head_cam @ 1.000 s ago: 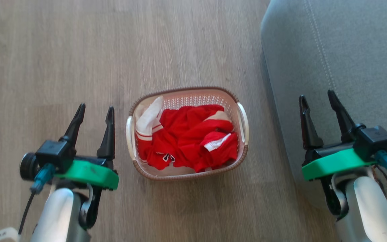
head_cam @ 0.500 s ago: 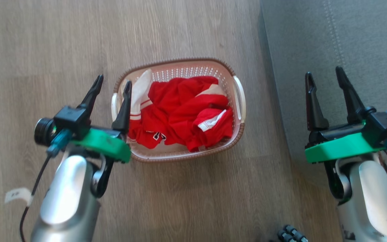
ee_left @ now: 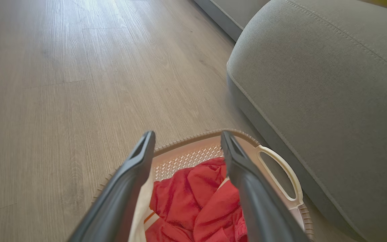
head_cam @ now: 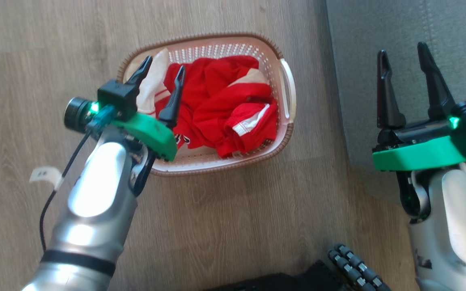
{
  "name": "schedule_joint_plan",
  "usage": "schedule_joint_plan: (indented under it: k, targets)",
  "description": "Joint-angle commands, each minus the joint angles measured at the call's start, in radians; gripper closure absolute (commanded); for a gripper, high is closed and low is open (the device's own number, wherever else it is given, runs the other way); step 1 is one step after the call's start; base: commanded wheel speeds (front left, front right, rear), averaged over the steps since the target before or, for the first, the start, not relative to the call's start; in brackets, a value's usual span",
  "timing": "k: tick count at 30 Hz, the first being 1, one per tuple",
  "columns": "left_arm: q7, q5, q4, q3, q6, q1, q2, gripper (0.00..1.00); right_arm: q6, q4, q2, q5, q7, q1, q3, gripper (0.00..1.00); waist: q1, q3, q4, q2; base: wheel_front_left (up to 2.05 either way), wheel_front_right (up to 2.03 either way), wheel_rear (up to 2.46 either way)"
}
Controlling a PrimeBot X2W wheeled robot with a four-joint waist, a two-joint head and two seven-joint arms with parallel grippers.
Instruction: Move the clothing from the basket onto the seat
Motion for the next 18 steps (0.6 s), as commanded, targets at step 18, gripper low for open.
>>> schedule_joint_plan:
  k: [18]
  targets:
    - [0.053,-0.019,0.340,-0.097,0.006,-0.262,-0.013,0.00,0.007,-0.084,0.010,0.030,-0.009,-0.071,0.024,0.00,-0.0002,0.186,-0.041,0.0000,0.00,0.00,0.00]
